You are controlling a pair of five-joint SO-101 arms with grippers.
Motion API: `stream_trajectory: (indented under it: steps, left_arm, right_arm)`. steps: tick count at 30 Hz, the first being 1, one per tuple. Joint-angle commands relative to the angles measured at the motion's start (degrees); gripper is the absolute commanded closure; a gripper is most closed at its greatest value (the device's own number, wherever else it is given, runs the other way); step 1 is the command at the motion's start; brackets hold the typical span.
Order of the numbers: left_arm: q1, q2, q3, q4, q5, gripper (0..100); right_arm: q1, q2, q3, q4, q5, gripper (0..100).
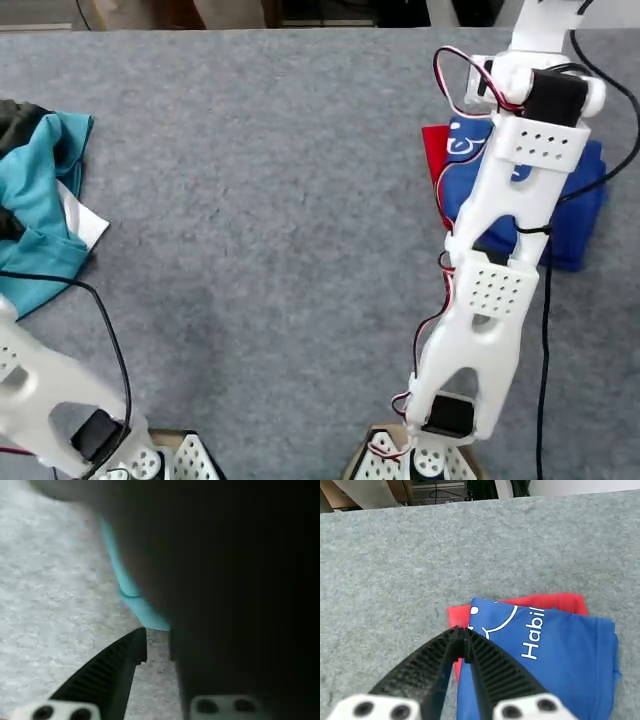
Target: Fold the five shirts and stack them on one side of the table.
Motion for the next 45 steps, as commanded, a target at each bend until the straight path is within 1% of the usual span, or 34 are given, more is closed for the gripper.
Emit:
stream_trajectory:
  steps: [1,2,4,6,7,8,9,10,14,16,18,20,23,26,29,31,33,35,36,37,39,40,43,44,45]
  left_arm:
    - [2.4,2.9,0.3,-1.7,1.0,80]
    - [2.7,4.7,0.5,-3.2,1.2,80]
    - [2.3,8.8,0.4,-6.8,4.0,81]
    - [1.5,12.4,-0.3,-8.9,5.5,86]
    - [1.1,13.6,-1.6,-8.7,5.5,90]
    - [1.0,14.0,-3.4,-7.6,5.5,96]
    - [0.9,14.5,-5.5,-6.2,5.8,99]
    - [0.9,14.5,-7.0,-4.7,5.8,97]
    - [1.5,13.7,-14.7,1.1,5.8,98]
    - [1.5,10.6,-17.5,1.1,5.9,98]
    - [1.5,5.0,-17.2,1.1,5.9,98]
    - [1.8,-2.8,-15.4,1.1,5.9,98]
    - [4.1,-16.7,-9.9,1.1,5.9,98]
    - [9.6,-33.5,-1.8,1.1,5.9,98]
    - [19.3,-52.3,6.9,1.0,5.9,98]
    - [28.9,-64.3,12.9,0.9,5.9,98]
    - [41.8,-74.8,19.3,0.6,5.9,98]
    - [54.2,-82.7,26.3,-1.9,5.9,98]
    - [58.8,-85.7,30.1,-4.0,6.0,98]
    - [62.0,-88.0,33.5,-5.5,6.2,98]
    - [64.4,-90.6,39.6,-7.6,9.6,97]
    - [65.1,-91.2,41.8,-7.8,11.4,94]
    - [64.5,-91.9,47.6,-7.6,16.4,75]
    - [63.7,-92.0,48.5,-6.9,18.6,71]
    - [62.7,-92.0,48.8,-6.5,20.3,71]
  right_arm:
    - [-1.2,-0.2,-1.9,0.8,-0.8,99.6]
    - [-1.5,-0.2,-2.0,0.8,-0.9,99.6]
    - [-1.7,-0.2,-2.2,1.0,-0.8,99.6]
    - [-1.7,-0.2,-2.2,1.0,-0.8,99.6]
    - [-1.7,-0.2,-2.2,1.0,-0.7,99.6]
    - [-1.6,-0.2,-2.2,1.0,-0.7,99.6]
    - [-1.5,-0.2,-2.2,1.0,-0.6,99.6]
    - [-1.5,-0.2,-2.2,1.0,-0.6,99.6]
    - [-1.7,-0.2,-2.1,1.0,-0.8,99.6]
    - [-2.1,-0.2,-2.0,0.9,-1.0,99.6]
    - [-2.6,-0.2,-1.8,1.0,-1.0,99.6]
    - [-3.1,-0.2,-1.8,0.9,-1.0,99.6]
    - [-4.5,-0.2,-1.7,0.9,-1.0,99.6]
    - [-6.3,-0.2,-1.7,0.9,-1.0,99.6]
    - [-7.8,-0.1,-1.7,0.9,-1.0,99.6]
    - [-8.3,-0.1,-1.7,0.9,-1.0,99.6]
    - [-8.3,0.0,-1.7,0.8,-1.0,99.6]
    - [-8.3,0.7,-2.1,0.9,-1.0,99.6]
    - [-8.2,1.1,-2.2,1.0,-1.0,99.6]
    - [-8.0,1.6,-2.2,1.0,-1.0,99.6]
    - [-8.0,2.7,-2.2,1.0,-1.0,99.6]
    - [-7.9,3.2,-2.2,1.0,-1.0,99.6]
    - [-7.9,4.4,-2.2,1.1,-1.0,99.6]
    - [-8.1,4.9,-2.2,1.1,-1.0,99.6]
    - [-8.3,5.2,-2.1,1.1,-1.0,99.6]
